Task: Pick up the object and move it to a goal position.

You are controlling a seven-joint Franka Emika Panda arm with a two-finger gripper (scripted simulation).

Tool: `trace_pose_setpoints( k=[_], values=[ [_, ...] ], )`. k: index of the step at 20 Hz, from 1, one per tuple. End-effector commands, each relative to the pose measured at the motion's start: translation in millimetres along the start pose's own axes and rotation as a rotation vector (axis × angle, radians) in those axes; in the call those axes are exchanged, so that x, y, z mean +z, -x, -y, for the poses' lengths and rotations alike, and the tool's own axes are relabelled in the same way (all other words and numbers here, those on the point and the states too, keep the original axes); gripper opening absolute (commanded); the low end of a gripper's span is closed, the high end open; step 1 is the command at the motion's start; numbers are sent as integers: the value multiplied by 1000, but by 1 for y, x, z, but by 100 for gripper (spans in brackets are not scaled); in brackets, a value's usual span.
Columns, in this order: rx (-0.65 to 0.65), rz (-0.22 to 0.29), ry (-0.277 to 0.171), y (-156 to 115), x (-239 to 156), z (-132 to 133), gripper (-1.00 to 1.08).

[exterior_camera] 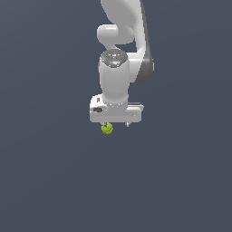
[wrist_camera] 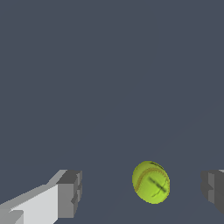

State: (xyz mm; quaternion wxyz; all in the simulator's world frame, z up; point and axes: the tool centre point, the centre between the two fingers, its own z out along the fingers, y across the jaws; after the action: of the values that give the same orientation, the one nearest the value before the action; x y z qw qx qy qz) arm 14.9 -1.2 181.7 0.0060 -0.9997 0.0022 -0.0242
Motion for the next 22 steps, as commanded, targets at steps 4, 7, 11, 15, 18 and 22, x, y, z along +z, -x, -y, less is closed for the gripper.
trace_pose_setpoints(
  k=[4, 7, 11, 15, 18, 22],
  values=[
    [10, -4, -2, -1, -2, -5, 100],
    [34, -17, -7, -3, -8, -19, 100],
    [40, -26, -10, -6, -13, -26, 100],
    [44, -23, -9, -4, -11, -25, 100],
    [67, -19, -8, 0, -5, -27, 100],
    [120, -10, -6, 9, 9, -30, 100]
  ],
)
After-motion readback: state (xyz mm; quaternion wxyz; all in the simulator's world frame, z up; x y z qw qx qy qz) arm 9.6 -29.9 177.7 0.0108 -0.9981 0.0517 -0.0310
